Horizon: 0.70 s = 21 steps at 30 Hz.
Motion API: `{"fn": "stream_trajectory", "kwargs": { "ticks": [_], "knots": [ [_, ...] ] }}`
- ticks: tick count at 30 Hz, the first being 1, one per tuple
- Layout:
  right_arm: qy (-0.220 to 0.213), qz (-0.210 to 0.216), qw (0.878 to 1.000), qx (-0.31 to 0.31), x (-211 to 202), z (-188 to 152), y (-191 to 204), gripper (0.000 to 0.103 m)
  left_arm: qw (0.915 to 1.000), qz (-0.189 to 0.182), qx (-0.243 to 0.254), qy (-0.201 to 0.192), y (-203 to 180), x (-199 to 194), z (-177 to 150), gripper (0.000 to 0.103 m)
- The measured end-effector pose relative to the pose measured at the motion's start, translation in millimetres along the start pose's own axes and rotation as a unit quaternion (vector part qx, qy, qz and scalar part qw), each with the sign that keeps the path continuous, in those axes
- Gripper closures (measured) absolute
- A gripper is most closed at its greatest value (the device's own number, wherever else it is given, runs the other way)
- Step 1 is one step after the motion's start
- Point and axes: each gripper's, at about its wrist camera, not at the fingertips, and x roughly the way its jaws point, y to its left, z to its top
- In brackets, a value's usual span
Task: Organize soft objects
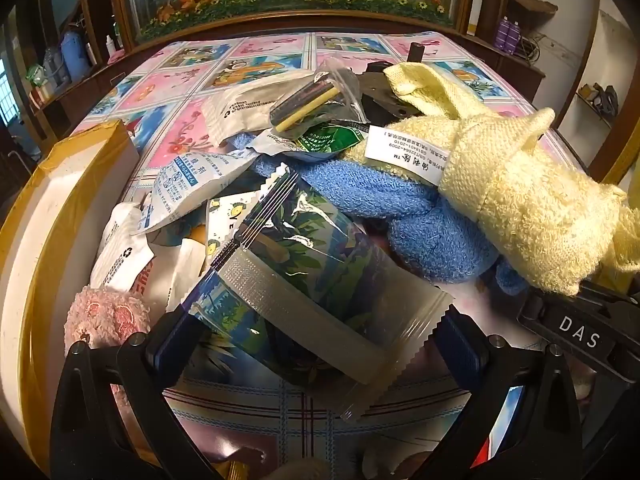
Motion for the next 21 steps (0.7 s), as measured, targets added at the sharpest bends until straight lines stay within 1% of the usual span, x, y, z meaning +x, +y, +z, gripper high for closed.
{"fn": "stream_trajectory", "kwargs": {
  "ticks": [1,2,9,11,16,17,21],
  "knots": [
    [0.0,0.0,1.0,0.0,0.0,0.0,0.0,0.0,0.9999,0.011,0.007,0.007,-1.2,0.4,0.5,0.0],
    [0.003,0.003,1.0,0.002,0.2,0.1,-0.5,0.0,1.0,0.006,0.002,0.004,-0.6,0.3,0.3,0.0],
    [0.003,0.003,1.0,0.003,2.5,1.6,-4.8,0.0,0.9999,0.01,-0.001,0.005,-4.9,-0.2,-1.9,0.0],
    [0.001,0.002,1.0,0.001,0.1,0.0,-0.5,0.0,0.9999,0.009,-0.005,0.004,-2.8,-1.8,-1.0,0.0],
    [0.003,0.005,1.0,-0.001,1.2,-2.1,-1.1,0.0,0.9997,0.018,-0.018,0.003,-5.6,-4.6,-5.7,0.0],
    [0.006,0.006,1.0,0.0,-0.5,-1.8,-5.5,0.0,0.9996,0.021,-0.02,0.005,-7.2,-5.1,-6.5,0.0],
    [0.038,0.006,0.999,-0.007,-1.1,-2.8,-2.0,0.0,0.9996,0.018,-0.015,0.018,-13.0,-7.1,-7.4,0.0]
  ]
}}
